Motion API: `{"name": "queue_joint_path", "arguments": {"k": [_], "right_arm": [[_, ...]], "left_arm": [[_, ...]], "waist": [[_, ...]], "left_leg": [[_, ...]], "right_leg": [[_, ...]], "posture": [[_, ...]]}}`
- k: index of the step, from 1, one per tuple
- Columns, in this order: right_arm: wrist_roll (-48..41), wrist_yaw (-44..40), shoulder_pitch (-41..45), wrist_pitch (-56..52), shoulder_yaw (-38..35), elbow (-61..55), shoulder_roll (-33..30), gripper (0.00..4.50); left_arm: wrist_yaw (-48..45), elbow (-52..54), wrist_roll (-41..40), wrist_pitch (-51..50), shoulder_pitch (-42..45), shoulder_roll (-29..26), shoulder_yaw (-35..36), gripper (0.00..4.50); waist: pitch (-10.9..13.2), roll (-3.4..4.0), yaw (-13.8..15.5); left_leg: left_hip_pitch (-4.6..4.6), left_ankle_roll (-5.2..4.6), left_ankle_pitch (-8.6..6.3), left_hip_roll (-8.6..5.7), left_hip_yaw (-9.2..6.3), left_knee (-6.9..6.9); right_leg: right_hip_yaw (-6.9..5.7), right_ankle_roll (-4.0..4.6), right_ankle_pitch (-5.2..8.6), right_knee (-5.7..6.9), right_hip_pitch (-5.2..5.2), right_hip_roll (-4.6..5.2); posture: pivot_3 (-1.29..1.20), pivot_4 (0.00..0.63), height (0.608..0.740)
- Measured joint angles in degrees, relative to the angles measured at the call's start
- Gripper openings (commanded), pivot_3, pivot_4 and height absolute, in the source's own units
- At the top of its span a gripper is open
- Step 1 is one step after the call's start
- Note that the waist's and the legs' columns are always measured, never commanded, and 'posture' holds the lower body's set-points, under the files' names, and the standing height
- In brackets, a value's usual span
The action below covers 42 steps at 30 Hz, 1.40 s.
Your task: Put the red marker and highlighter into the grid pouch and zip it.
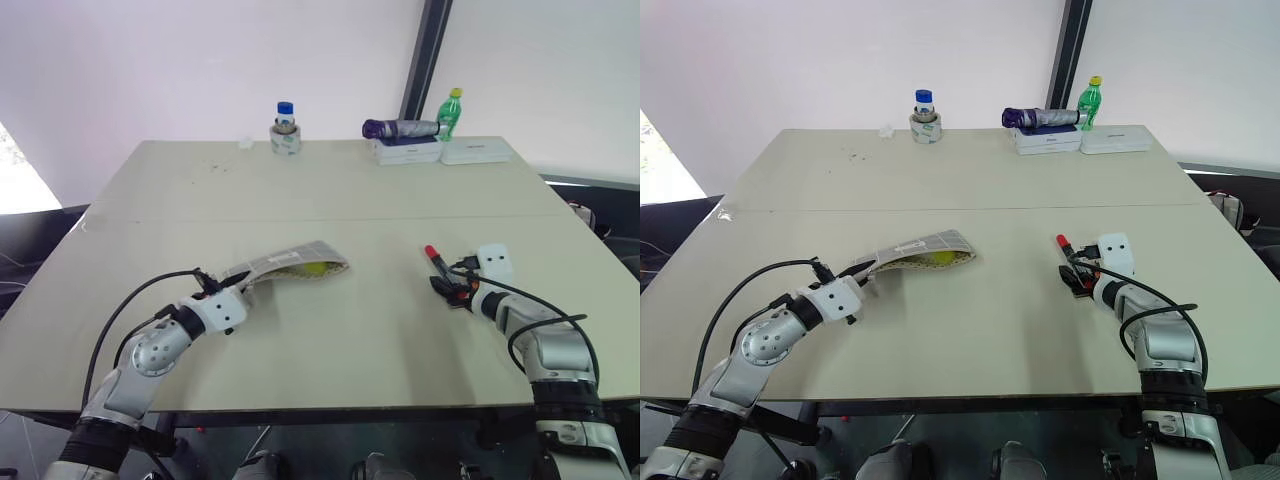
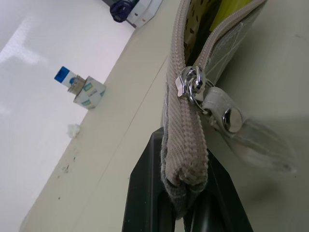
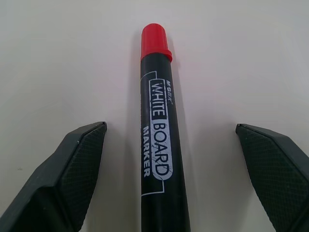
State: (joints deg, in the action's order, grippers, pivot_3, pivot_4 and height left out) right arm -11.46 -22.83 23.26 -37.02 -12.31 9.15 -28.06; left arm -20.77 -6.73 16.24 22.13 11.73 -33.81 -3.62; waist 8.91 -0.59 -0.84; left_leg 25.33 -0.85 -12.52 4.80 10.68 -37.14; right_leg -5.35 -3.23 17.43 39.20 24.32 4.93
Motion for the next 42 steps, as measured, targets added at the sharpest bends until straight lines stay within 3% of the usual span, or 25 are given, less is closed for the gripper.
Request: {"name": "queue_joint_path", "arguments": {"k": [6,7,12,18,23,29,35,42], "right_arm": [[1.0,-3.3,-0.6,3.7,3.2,-0.3,-1.0,0.56],[0.3,-4.8,-0.8,4.2,3.2,-0.9,-1.0,0.37],[-9.9,-16.8,-1.2,4.4,4.4,-13.2,-0.5,0.38],[-12.2,-27.3,-2.5,5.9,12.9,-24.1,-4.5,0.38],[-5.8,-27.3,-3.4,11.4,19.7,-20.9,-4.3,0.38],[-0.8,-24.0,1.1,15.8,22.8,-14.8,0.3,0.38],[4.8,-23.9,4.4,20.6,26.5,-9.2,0.6,0.38],[14.5,-24.9,10.7,33.7,32.8,-3.3,1.0,0.38]], "left_arm": [[0.0,0.0,0.0,0.0,0.0,0.0,0.0,0.00],[0.0,0.0,0.0,0.0,0.0,0.0,0.0,0.00],[-0.1,-0.1,0.0,0.1,0.1,0.2,-0.1,0.00],[-0.2,-0.8,0.0,0.1,0.5,0.3,-0.1,0.00],[-0.3,-1.1,0.0,0.2,0.9,0.4,-0.1,0.00],[-1.5,-0.9,-0.4,0.9,0.9,0.8,-0.4,0.00],[-4.3,1.5,-1.4,1.4,0.7,0.8,-2.3,0.00],[-6.5,3.3,-1.9,2.2,0.7,0.7,-3.1,0.00]], "waist": [[0.0,0.00,-0.1],[0.0,0.00,-0.1],[0.0,0.04,-0.3],[0.0,-0.07,0.2],[0.0,-0.07,0.0],[0.0,-0.07,-0.1],[0.0,-0.07,0.1],[0.0,-0.05,-0.3]], "left_leg": [[0.00,0.00,0.00,0.00,0.00,0.00],[0.00,0.00,0.00,0.00,0.00,0.00],[0.01,-0.02,-0.01,0.04,-0.04,0.03],[0.01,-0.11,-0.07,0.01,-0.07,-0.06],[0.01,-0.13,-0.08,-0.01,-0.06,-0.08],[0.01,-0.11,-0.07,0.01,-0.03,-0.07],[0.02,-0.12,-0.07,-0.02,0.00,-0.09],[0.01,0.25,0.15,0.03,0.03,-0.07]], "right_leg": [[0.00,0.00,0.00,0.00,0.00,-0.01],[0.00,0.00,0.00,0.00,0.01,-0.01],[0.00,-0.01,0.00,0.00,0.03,-0.06],[-0.03,0.00,0.00,-0.02,-0.03,0.01],[-0.03,0.00,0.00,-0.02,-0.02,0.03],[-0.03,0.00,0.00,0.00,0.01,-0.02],[-0.03,0.00,0.00,-0.01,-0.01,0.03],[-0.03,-0.01,0.00,0.01,0.02,-0.06]], "posture": [[0.00,0.150,0.740],[0.00,0.150,0.740],[0.00,0.150,0.740],[0.00,0.150,0.740],[0.00,0.150,0.740],[0.00,0.150,0.740],[0.00,0.150,0.740],[0.00,0.150,0.740]]}}
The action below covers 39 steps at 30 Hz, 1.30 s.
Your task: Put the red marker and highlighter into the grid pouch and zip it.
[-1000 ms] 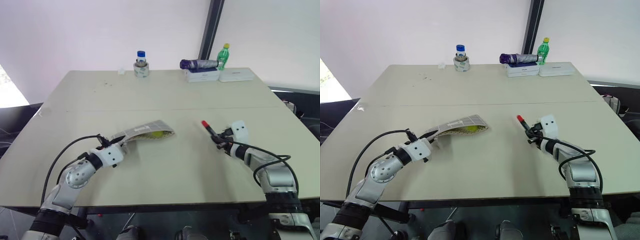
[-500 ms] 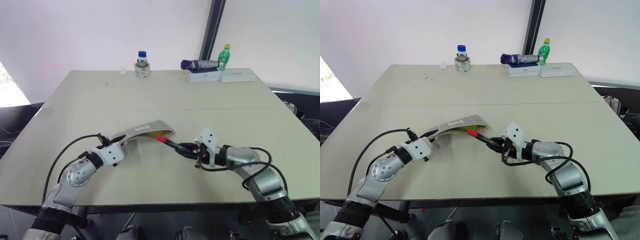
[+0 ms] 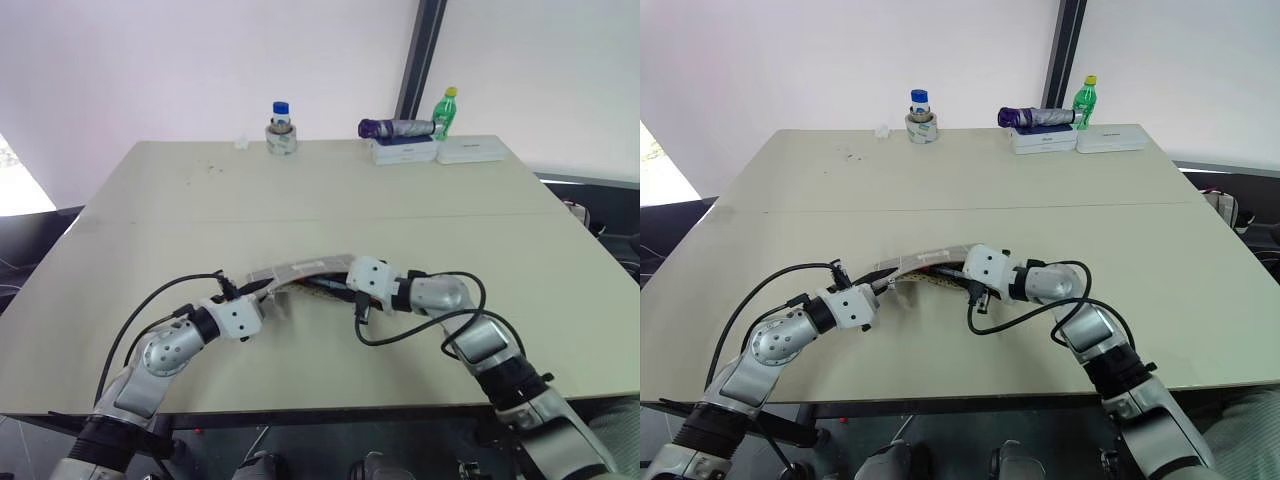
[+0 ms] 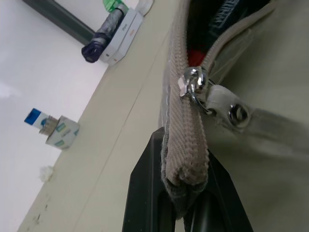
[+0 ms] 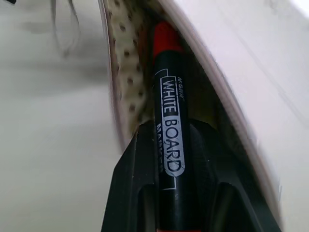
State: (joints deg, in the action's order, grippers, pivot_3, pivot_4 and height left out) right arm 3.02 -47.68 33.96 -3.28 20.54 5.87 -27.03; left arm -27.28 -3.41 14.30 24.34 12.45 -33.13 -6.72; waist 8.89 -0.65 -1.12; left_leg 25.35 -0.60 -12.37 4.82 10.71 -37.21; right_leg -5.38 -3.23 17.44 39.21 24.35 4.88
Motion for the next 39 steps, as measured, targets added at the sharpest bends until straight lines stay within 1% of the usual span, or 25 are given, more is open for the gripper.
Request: {"name": "queue_joint_path", "arguments": {"k": [2,7,11,13,14,19,23,27,30,32,34,35,37,39], "right_arm": [[3.5,0.2,1.5,4.6,1.8,1.8,0.1,0.38],[8.6,1.6,3.6,13.0,3.0,6.5,0.9,0.38],[11.0,2.6,4.0,17.3,3.2,8.7,0.9,0.38],[10.3,1.7,4.0,17.4,2.8,8.9,0.6,1.41],[9.6,1.0,4.0,17.9,2.4,8.9,0.4,1.82],[6.8,-1.2,4.1,18.4,1.1,7.8,0.3,4.26],[2.4,-3.5,2.7,17.0,-1.0,4.2,-0.9,4.26],[-0.2,-5.4,2.1,16.4,-4.2,0.7,-4.7,4.26],[-7.3,-7.6,2.2,9.4,-9.1,-3.0,-6.4,4.26],[-14.1,-8.7,1.5,1.5,-12.5,-6.7,-6.5,4.26],[-20.2,-9.2,-1.5,-7.3,-14.5,-11.9,-7.0,4.26],[-22.7,-9.8,-4.2,-11.5,-14.4,-14.9,-7.7,4.26],[-24.5,-10.4,-9.2,-17.9,-12.2,-19.1,-8.6,4.26],[-25.8,-9.1,-12.4,-22.2,-10.9,-21.1,-7.4,4.26]], "left_arm": [[-0.7,0.2,-0.1,0.0,0.0,-0.3,0.0,0.00],[-2.8,0.2,-1.8,0.0,-0.4,-0.7,0.4,0.00],[-3.9,0.7,-2.6,0.0,-0.8,-0.7,0.6,0.00],[-4.2,1.2,-2.7,0.0,-0.9,-0.7,0.7,0.00],[-4.3,1.4,-3.0,0.0,-1.0,-0.6,0.7,0.00],[-4.4,1.5,-3.7,-0.4,-1.0,0.2,0.7,0.00],[-3.7,2.0,-4.7,-1.5,-1.0,1.5,0.8,0.00],[-2.5,2.1,-4.9,-3.4,-1.0,2.0,1.3,0.00],[-1.8,2.0,-5.1,-5.1,-0.3,2.3,1.9,0.00],[-1.6,1.9,-5.1,-5.9,0.7,2.4,2.2,0.00],[-1.4,1.9,-5.0,-6.6,1.8,2.9,2.3,0.00],[-1.2,1.9,-5.0,-6.9,2.1,3.1,2.3,0.00],[-0.8,1.9,-4.9,-8.0,2.4,4.0,2.3,0.00],[-0.6,1.8,-4.3,-8.8,2.9,4.7,1.2,0.00]], "waist": [[0.0,0.00,0.0],[0.0,0.00,0.3],[0.0,0.00,0.1],[0.0,0.00,0.1],[0.0,0.00,0.1],[0.0,0.00,0.2],[0.0,0.00,0.3],[0.0,0.00,0.3],[0.0,0.00,0.3],[0.0,0.00,0.3],[0.0,-0.03,0.5],[0.0,-0.04,0.6],[0.0,-0.04,0.5],[0.0,-0.03,0.3]], "left_leg": [[0.00,0.00,0.00,0.00,0.02,-0.01],[0.00,0.01,0.01,-0.02,0.04,-0.02],[0.00,0.03,0.02,-0.01,0.05,-0.01],[0.00,0.03,0.02,-0.01,0.05,-0.01],[0.00,0.03,0.02,-0.01,0.04,-0.01],[0.00,0.03,0.02,-0.01,0.04,-0.02],[0.00,0.02,0.02,-0.01,0.02,-0.03],[-0.01,0.02,0.02,-0.02,0.00,-0.04],[-0.01,0.01,0.01,-0.01,-0.04,-0.03],[-0.01,-0.02,0.00,-0.01,-0.05,-0.03],[0.00,-0.09,-0.05,-0.01,-0.10,-0.03],[-0.01,-0.24,-0.14,-0.02,-0.11,-0.04],[0.00,-0.42,-0.25,-0.04,-0.10,-0.05],[-0.01,-0.42,-0.25,-0.04,-0.10,-0.08]], "right_leg": [[0.00,0.00,0.00,0.00,0.00,0.00],[0.00,0.00,0.00,0.00,-0.01,0.03],[0.01,0.00,0.00,0.00,-0.01,0.03],[0.01,0.00,0.00,0.01,-0.01,0.02],[0.01,0.00,0.00,0.01,-0.01,0.02],[0.01,0.00,0.00,0.01,-0.01,0.03],[0.01,0.00,0.00,0.01,-0.03,0.03],[0.01,0.00,0.00,0.01,-0.03,0.03],[0.01,0.00,0.00,0.01,-0.04,0.03],[0.02,0.00,-0.01,0.01,-0.05,0.04],[0.00,0.01,-0.01,0.00,-0.09,0.06],[0.00,0.01,0.00,-0.02,-0.11,0.08],[0.00,0.01,0.00,-0.02,-0.11,0.12],[0.00,0.01,-0.01,0.00,-0.10,0.10]], "posture": [[0.00,0.150,0.740],[0.00,0.150,0.740],[0.00,0.150,0.740],[0.00,0.150,0.740],[0.00,0.150,0.740],[0.00,0.150,0.740],[0.00,0.150,0.740],[0.00,0.150,0.740],[0.00,0.150,0.740],[0.00,0.150,0.740],[0.00,0.150,0.740],[0.00,0.150,0.740],[0.00,0.150,0.740],[0.00,0.150,0.740]]}}
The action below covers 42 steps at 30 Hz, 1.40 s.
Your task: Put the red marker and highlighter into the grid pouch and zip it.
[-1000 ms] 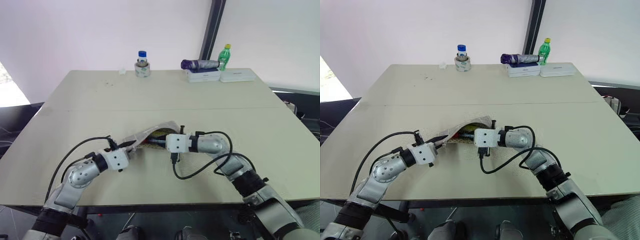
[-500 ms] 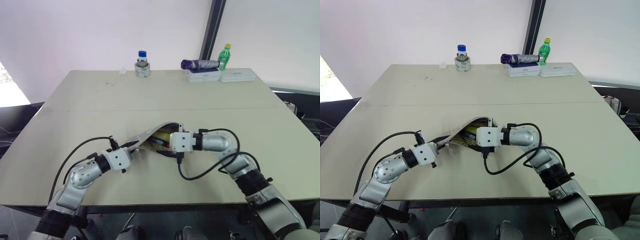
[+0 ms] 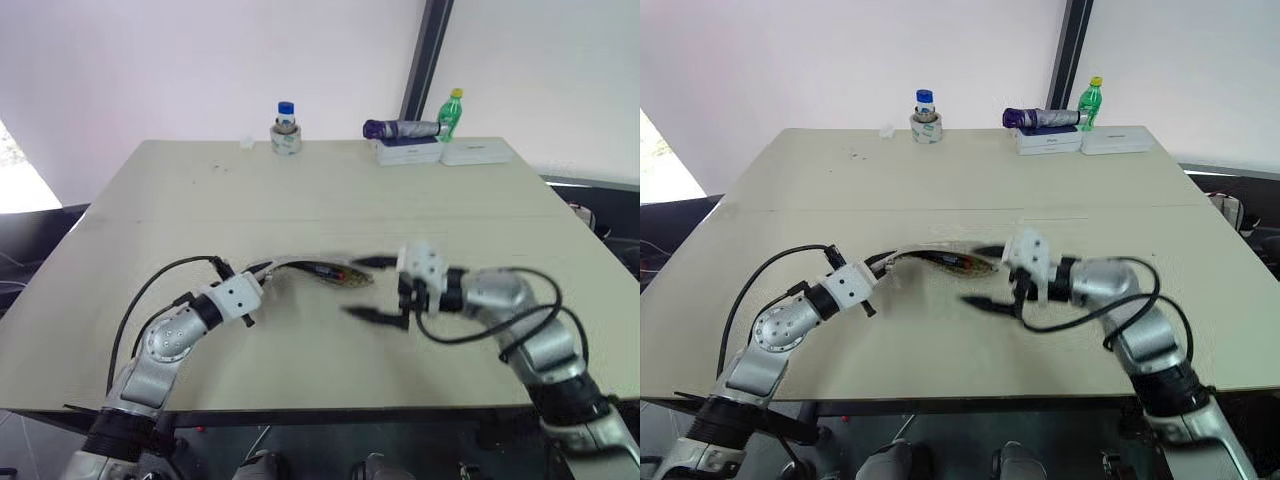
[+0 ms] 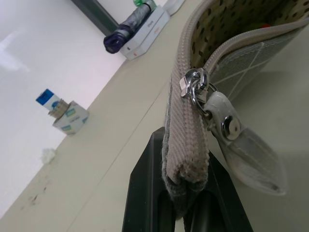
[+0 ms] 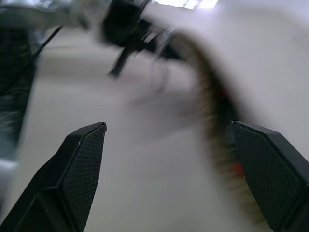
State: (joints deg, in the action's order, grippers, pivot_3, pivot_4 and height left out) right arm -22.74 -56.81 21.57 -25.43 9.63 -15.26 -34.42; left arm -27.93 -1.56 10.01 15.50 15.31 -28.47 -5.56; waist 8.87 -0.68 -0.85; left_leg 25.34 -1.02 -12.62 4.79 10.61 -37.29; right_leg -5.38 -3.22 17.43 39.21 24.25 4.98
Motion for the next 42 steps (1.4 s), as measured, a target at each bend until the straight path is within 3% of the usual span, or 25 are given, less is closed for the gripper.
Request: {"name": "queue_joint_path", "arguments": {"k": [4,11,17,23,26,32,33,39,42], "right_arm": [[-4.5,4.8,-1.6,-6.1,0.1,-1.0,6.8,4.26],[-1.7,8.9,-2.1,-9.1,5.2,0.5,10.1,4.26],[-1.1,14.9,-1.7,-10.7,4.8,5.5,18.1,4.26],[-0.5,15.9,1.8,-9.4,5.9,12.6,24.9,4.26],[-0.5,15.4,3.3,-8.4,5.7,15.4,26.2,3.48],[0.0,15.1,3.6,-7.1,4.8,17.3,26.6,0.31],[0.0,14.9,3.5,-7.1,4.8,17.3,26.5,0.04],[0.3,13.8,1.1,-6.7,4.7,14.9,22.4,0.04],[1.5,11.7,-0.4,-5.9,4.6,12.7,16.5,0.04]], "left_arm": [[-0.8,0.0,2.1,-0.8,0.6,0.5,-3.5,0.00],[-2.0,0.1,6.7,-1.2,1.5,-1.1,-6.5,0.00],[-2.0,0.1,8.8,-0.9,1.9,-1.5,-7.3,0.00],[-2.0,0.2,10.2,-1.1,3.0,-1.1,-7.5,0.00],[-2.0,0.3,10.6,-1.2,3.0,-1.0,-7.8,0.00],[-2.0,1.2,10.7,-1.4,3.0,-1.0,-7.8,0.00],[-2.0,1.4,10.7,-1.4,3.0,-1.1,-7.8,0.00],[-2.0,1.6,10.7,-0.8,1.8,-2.2,-7.8,0.00],[-2.0,1.5,10.6,1.2,0.5,-3.7,-7.8,0.00]], "waist": [[0.0,0.00,-0.1],[0.0,0.00,0.1],[0.0,-0.01,0.1],[0.0,-0.01,0.0],[0.0,-0.01,0.1],[0.0,-0.01,0.0],[0.0,-0.01,-0.1],[0.0,-0.01,-0.1],[0.0,-0.01,0.0]], "left_leg": [[-0.02,0.05,0.03,0.03,-0.04,-0.02],[-0.01,0.00,0.00,-0.01,-0.03,-0.03],[0.01,0.01,0.00,0.00,-0.02,-0.04],[0.01,0.01,0.00,0.00,-0.01,-0.03],[0.03,0.00,0.00,-0.01,0.00,-0.04],[0.02,0.00,0.00,0.00,0.00,-0.02],[0.02,0.00,0.00,0.00,0.00,-0.02],[0.02,0.00,0.00,-0.01,0.00,-0.02],[0.02,0.00,-0.01,-0.01,0.00,0.01]], "right_leg": [[0.00,0.00,0.00,0.03,0.00,-0.10],[0.00,0.01,0.00,0.02,0.00,-0.03],[0.00,0.01,0.00,0.02,0.01,-0.05],[0.00,0.01,0.00,0.02,0.01,-0.08],[0.00,0.01,0.00,0.02,0.01,-0.07],[0.00,0.01,0.00,0.02,0.03,-0.07],[0.00,0.01,0.00,0.02,0.03,-0.07],[0.00,0.01,0.00,0.02,0.03,-0.03],[0.00,0.01,0.00,0.01,0.03,0.00]], "posture": [[0.00,0.150,0.740],[0.00,0.150,0.740],[0.00,0.150,0.740],[0.00,0.150,0.740],[0.00,0.150,0.740],[0.00,0.150,0.740],[0.00,0.150,0.740],[0.00,0.150,0.740],[0.00,0.150,0.740]]}}
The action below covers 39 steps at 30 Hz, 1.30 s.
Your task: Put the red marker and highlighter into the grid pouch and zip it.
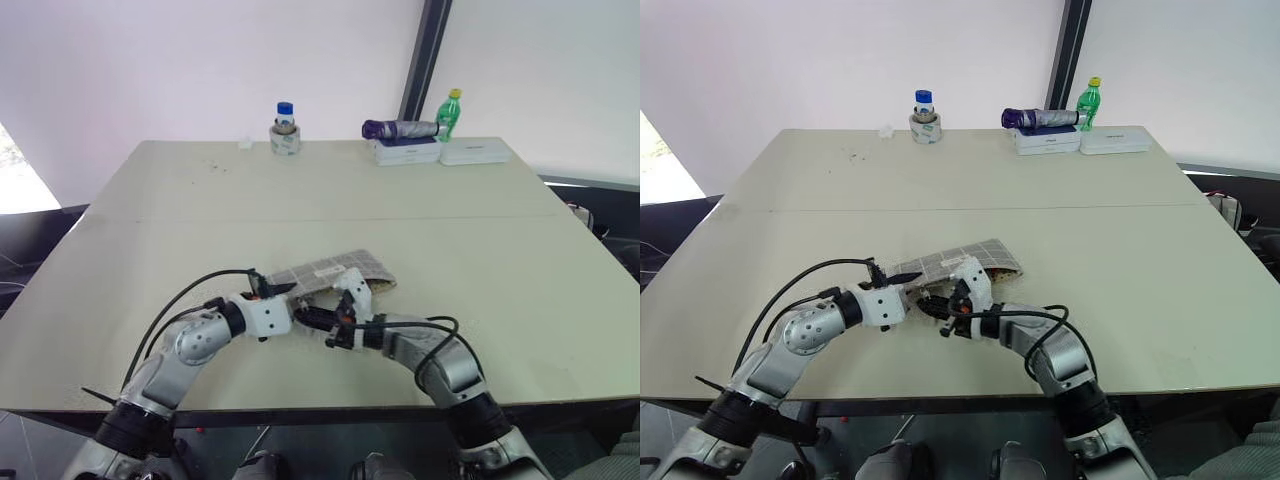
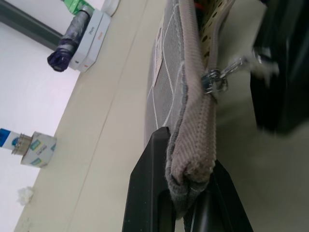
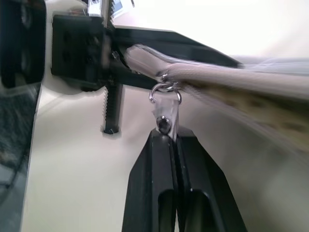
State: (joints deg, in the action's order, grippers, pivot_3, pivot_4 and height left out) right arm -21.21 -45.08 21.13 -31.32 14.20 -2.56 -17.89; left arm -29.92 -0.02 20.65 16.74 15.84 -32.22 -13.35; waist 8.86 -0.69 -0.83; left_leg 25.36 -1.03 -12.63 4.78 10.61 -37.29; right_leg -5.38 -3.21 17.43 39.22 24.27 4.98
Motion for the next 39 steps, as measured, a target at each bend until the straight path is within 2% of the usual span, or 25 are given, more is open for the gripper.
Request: {"name": "queue_joint_path", "arguments": {"k": [9,14,16,17,18,21,24,25,29,33,39], "right_arm": [[1.5,-5.0,-2.5,4.2,-9.1,4.2,-16.9,0.04],[1.9,-8.9,-1.9,10.2,-10.2,9.0,-20.9,0.04],[1.8,-9.4,-1.9,11.1,-10.6,9.9,-21.4,0.00],[1.6,-9.4,-1.9,10.9,-11.1,10.2,-21.4,0.63],[1.3,-9.1,-1.9,10.5,-12.0,10.7,-21.3,0.98],[0.5,-8.7,-1.9,10.7,-14.9,11.7,-21.3,2.51],[-0.6,-10.4,-1.9,11.0,-15.4,11.3,-21.2,4.08],[-1.4,-11.3,-2.0,11.0,-15.8,11.1,-21.2,4.42],[-3.3,-13.5,-2.3,11.4,-18.5,9.7,-21.6,4.42],[-3.2,-15.6,-6.5,14.1,-20.5,8.0,-24.2,4.42],[-2.0,-17.4,-6.9,18.5,-22.0,10.3,-25.1,4.42]], "left_arm": [[0.0,-3.1,-4.7,8.7,-3.8,-6.4,3.4,0.00],[-0.4,-4.5,-7.4,11.4,-4.1,-6.4,3.4,0.00],[-2.3,-4.8,-12.3,9.3,-4.1,-4.8,3.5,0.71],[-4.1,-4.8,-15.9,7.1,-4.2,-3.9,3.7,1.02],[-5.2,-4.8,-18.1,5.7,-4.4,-3.8,4.1,1.48],[-7.3,-4.9,-22.0,3.0,-4.8,-4.1,6.7,3.03],[-9.7,-2.6,-29.5,-1.9,-7.2,-3.3,9.8,4.50],[-10.3,-1.3,-31.6,-3.4,-8.4,-3.3,10.7,4.50],[-10.6,5.3,-38.5,-9.3,-13.8,-3.0,15.5,4.50],[-9.1,9.8,-44.4,-16.2,-21.2,-3.6,23.8,4.50],[-8.9,7.8,-44.9,-16.3,-26.7,-3.7,31.4,4.50]], "waist": [[0.0,0.01,0.0],[0.0,0.01,0.0],[0.0,0.01,0.1],[0.0,0.01,0.1],[0.0,0.00,0.1],[0.0,0.00,0.0],[0.0,0.00,-0.2],[0.0,0.00,-0.3],[0.0,-0.02,-0.1],[0.0,-0.02,0.1],[0.0,-0.02,-0.1]], "left_leg": [[-0.02,0.00,0.00,0.01,0.00,0.04],[-0.02,-0.01,0.00,0.01,0.03,0.04],[-0.02,-0.01,0.00,0.00,0.03,0.02],[-0.02,-0.01,0.00,0.00,0.03,0.00],[-0.02,-0.01,0.00,0.00,0.03,0.00],[-0.03,0.00,0.00,0.00,0.03,0.01],[-0.02,0.00,0.00,0.01,0.03,0.02],[-0.03,0.00,0.01,0.02,0.03,0.02],[-0.04,0.00,0.01,0.03,0.01,0.00],[-0.05,-0.01,-0.01,0.00,-0.02,0.00],[-0.08,0.01,-0.01,0.02,-0.04,-0.03]], "right_leg": [[0.01,0.00,0.00,-0.02,0.03,0.06],[0.01,0.00,0.00,-0.03,0.02,0.02],[0.00,0.00,0.00,-0.03,0.00,0.02],[0.01,-0.01,0.00,-0.03,-0.01,0.01],[0.00,-0.01,0.00,-0.03,0.00,0.01],[0.00,-0.01,0.00,-0.03,0.00,-0.01],[0.02,-0.02,0.00,-0.03,0.00,-0.01],[0.02,-0.02,0.00,-0.03,0.00,-0.01],[0.01,-0.02,0.00,-0.03,-0.05,0.00],[0.01,-0.01,0.01,-0.06,-0.08,0.05],[0.02,0.02,0.02,-0.08,-0.07,0.08]], "posture": [[0.00,0.150,0.740],[0.00,0.150,0.740],[0.00,0.150,0.740],[0.00,0.150,0.740],[0.00,0.150,0.740],[0.00,0.150,0.740],[0.00,0.150,0.740],[0.00,0.150,0.740],[0.00,0.150,0.740],[0.00,0.150,0.740],[0.00,0.150,0.740]]}}
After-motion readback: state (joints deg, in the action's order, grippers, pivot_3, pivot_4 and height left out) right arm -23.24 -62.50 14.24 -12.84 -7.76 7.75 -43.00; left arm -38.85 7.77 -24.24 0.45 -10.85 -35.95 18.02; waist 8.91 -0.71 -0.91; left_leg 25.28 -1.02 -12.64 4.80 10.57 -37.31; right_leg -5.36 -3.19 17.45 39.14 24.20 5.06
